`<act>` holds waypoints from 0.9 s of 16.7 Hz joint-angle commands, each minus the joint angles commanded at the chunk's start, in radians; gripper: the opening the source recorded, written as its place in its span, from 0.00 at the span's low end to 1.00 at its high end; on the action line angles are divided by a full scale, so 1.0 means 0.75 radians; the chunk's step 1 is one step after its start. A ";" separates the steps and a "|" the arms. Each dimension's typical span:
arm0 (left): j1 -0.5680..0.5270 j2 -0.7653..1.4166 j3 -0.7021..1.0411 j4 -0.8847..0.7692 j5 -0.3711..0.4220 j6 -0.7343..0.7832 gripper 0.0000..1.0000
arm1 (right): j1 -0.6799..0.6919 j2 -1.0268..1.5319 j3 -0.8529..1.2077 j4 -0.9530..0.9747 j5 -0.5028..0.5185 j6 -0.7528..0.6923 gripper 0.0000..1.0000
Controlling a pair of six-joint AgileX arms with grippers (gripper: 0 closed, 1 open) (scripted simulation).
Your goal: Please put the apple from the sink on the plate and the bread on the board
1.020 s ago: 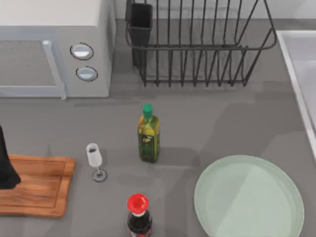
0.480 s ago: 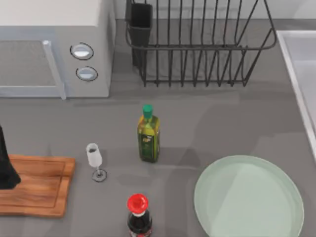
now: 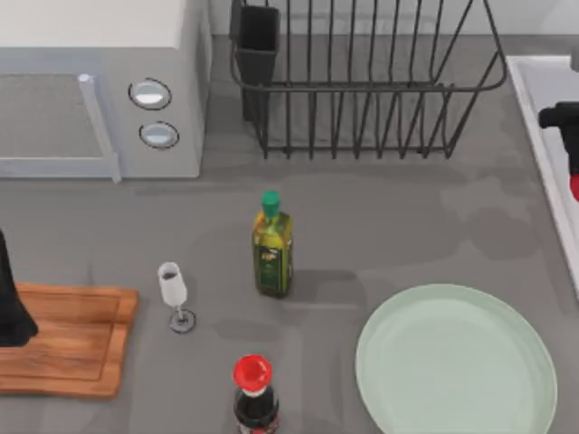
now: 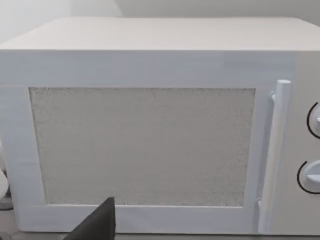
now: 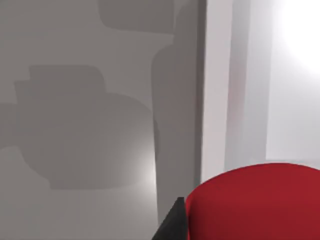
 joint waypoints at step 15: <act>0.000 0.000 0.000 0.000 0.000 0.000 1.00 | 0.794 -0.507 -0.527 -0.083 -0.004 0.785 0.00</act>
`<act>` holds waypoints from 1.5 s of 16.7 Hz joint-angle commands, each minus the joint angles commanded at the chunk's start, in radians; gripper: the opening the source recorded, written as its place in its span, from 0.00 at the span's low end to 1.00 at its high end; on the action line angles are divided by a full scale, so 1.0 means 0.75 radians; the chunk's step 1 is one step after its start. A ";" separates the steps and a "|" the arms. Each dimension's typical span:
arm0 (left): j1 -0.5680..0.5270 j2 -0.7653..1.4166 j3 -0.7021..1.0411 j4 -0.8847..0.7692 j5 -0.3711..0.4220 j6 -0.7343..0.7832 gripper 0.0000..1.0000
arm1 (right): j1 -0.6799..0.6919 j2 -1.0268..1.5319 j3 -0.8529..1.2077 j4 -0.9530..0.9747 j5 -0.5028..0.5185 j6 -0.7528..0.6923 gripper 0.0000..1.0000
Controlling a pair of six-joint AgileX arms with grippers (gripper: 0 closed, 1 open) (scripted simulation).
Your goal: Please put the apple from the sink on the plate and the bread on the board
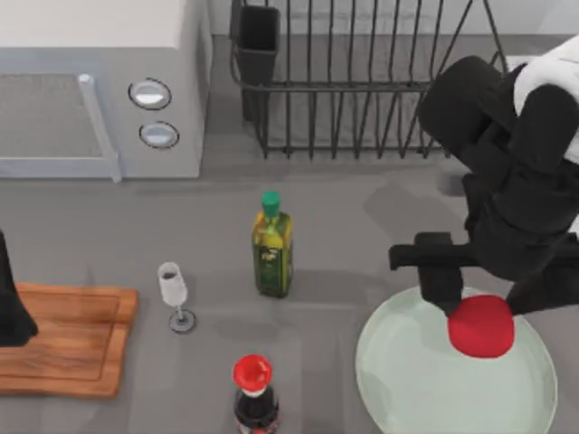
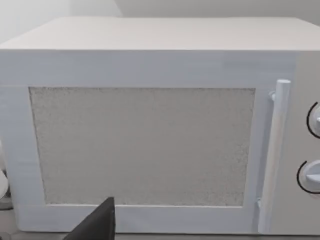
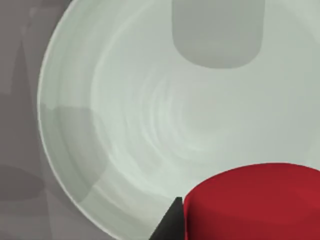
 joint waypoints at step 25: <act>0.000 0.000 0.000 0.000 0.000 0.000 1.00 | 0.039 -0.023 -0.028 -0.004 0.000 0.038 1.00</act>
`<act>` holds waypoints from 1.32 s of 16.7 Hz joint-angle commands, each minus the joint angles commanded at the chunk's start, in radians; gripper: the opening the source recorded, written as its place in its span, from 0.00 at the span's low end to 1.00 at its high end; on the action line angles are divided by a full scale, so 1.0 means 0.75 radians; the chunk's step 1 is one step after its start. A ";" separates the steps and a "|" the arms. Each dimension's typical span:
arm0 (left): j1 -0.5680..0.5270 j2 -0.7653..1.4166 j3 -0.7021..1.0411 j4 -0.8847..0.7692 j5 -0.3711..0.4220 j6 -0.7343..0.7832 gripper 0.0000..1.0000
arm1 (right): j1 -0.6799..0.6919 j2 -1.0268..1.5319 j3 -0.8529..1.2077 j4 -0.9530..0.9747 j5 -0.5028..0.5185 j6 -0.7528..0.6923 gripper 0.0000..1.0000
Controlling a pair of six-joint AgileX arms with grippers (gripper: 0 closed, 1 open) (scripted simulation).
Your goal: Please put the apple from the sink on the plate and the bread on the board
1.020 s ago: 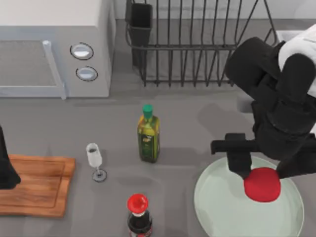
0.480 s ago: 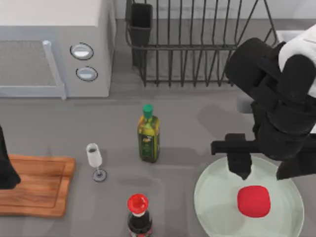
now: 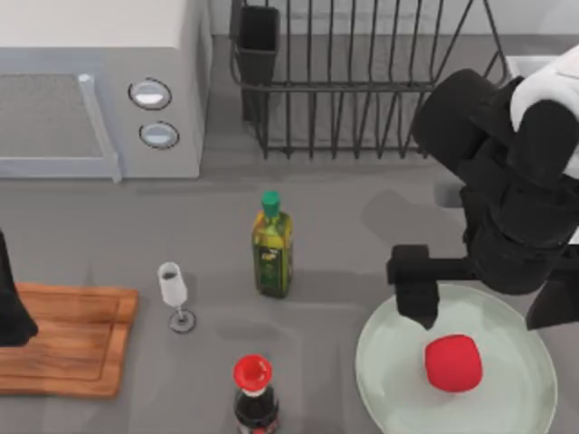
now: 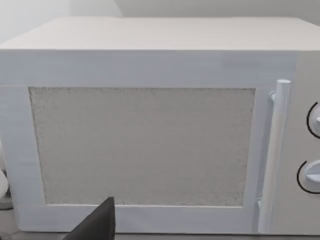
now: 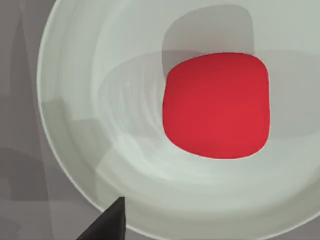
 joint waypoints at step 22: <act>0.000 0.000 0.000 0.000 0.000 0.000 1.00 | -0.624 -1.628 -1.187 1.140 0.000 -0.634 1.00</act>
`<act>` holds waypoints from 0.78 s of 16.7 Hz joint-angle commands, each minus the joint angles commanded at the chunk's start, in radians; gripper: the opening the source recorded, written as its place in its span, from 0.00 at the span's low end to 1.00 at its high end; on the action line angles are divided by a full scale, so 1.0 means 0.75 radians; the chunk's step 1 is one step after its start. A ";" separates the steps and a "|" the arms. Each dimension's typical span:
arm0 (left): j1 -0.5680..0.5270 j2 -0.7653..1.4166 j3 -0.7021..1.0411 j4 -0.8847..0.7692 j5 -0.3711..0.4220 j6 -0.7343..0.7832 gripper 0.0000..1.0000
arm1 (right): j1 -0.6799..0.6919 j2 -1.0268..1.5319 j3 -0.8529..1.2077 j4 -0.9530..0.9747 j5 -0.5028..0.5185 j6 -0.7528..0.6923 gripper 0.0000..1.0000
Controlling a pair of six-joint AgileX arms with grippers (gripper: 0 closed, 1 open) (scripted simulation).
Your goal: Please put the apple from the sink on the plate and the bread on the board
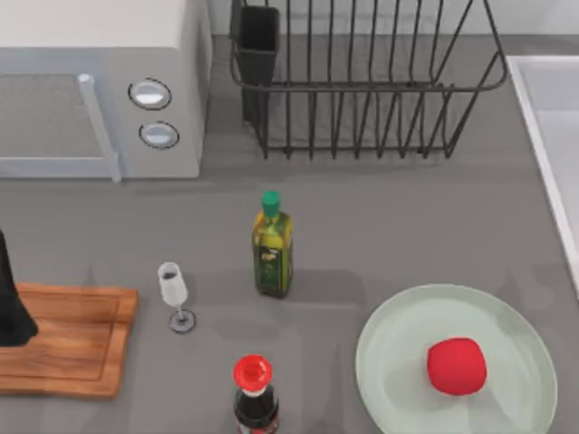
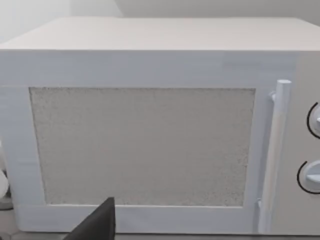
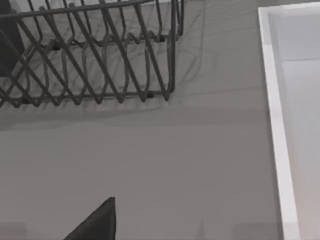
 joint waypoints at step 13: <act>0.000 0.000 0.000 0.000 0.000 0.000 1.00 | -0.251 -0.527 -0.463 0.450 0.000 -0.256 1.00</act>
